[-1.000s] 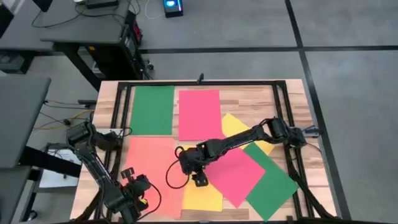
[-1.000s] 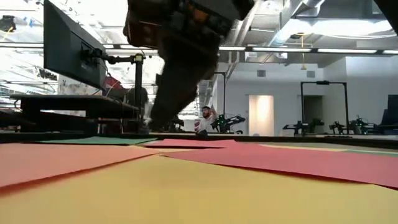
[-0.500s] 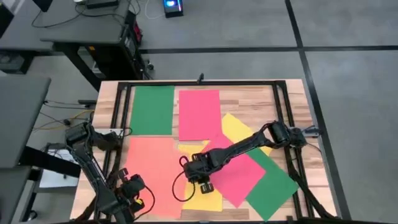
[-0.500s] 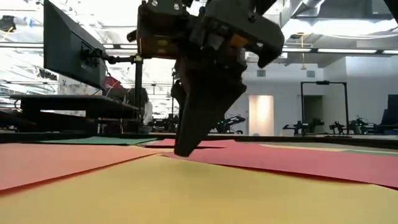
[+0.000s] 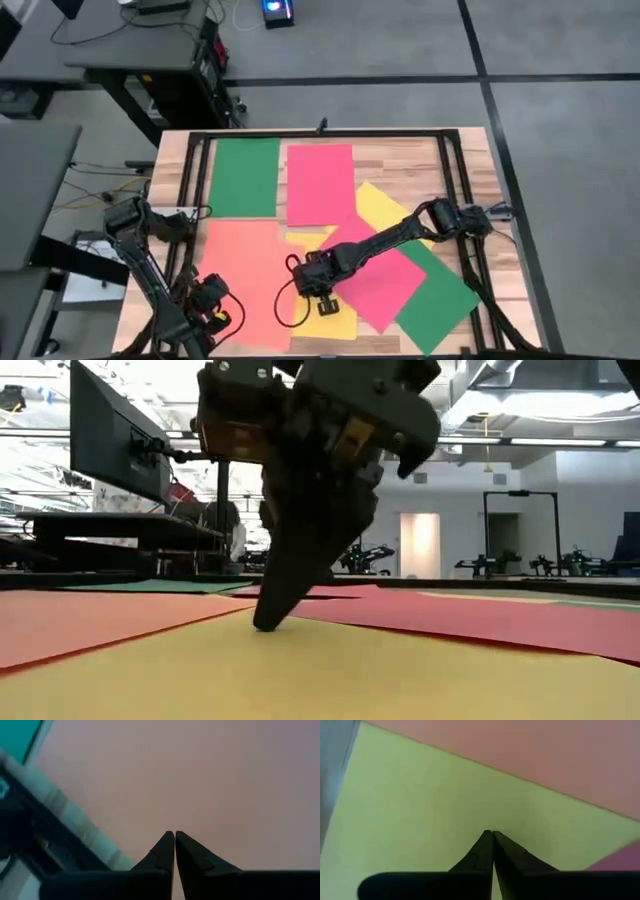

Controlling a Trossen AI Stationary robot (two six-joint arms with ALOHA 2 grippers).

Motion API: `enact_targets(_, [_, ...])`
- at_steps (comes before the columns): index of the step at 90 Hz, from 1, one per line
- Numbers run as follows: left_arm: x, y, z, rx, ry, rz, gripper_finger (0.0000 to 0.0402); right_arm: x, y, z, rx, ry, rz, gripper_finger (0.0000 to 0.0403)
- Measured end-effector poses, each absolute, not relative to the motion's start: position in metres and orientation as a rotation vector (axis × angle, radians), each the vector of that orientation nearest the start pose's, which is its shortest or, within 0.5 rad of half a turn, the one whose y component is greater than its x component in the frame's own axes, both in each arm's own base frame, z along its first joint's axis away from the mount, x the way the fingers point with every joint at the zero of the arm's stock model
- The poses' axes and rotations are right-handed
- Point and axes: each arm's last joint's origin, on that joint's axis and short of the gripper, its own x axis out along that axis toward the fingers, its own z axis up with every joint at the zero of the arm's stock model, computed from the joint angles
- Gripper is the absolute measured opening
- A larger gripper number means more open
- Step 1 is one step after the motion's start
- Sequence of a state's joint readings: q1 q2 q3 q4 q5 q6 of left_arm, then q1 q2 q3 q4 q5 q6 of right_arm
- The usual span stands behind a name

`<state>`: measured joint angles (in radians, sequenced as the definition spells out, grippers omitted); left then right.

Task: Organize paper
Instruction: Stack the orange paper on top of the orange paper

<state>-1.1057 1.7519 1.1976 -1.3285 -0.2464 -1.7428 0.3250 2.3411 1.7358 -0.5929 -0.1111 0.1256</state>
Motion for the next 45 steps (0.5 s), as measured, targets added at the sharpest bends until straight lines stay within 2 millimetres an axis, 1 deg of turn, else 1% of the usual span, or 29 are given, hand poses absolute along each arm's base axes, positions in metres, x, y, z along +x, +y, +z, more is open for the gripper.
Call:
enact_targets(15, [0.127,-0.247,0.194,-0.19,1.319,0.721,0.0,0.446,0.154,0.111,0.015,1.262,0.274,0.0])
enact_targets(21, [0.124,-0.247,0.195,-0.197,1.315,0.728,0.0,0.442,0.154,0.114,0.022,1.295,0.263,0.0])
enact_targets(45, [0.102,-0.245,0.199,-0.299,1.245,0.766,0.0,0.436,0.158,0.116,0.035,1.328,0.269,0.0])
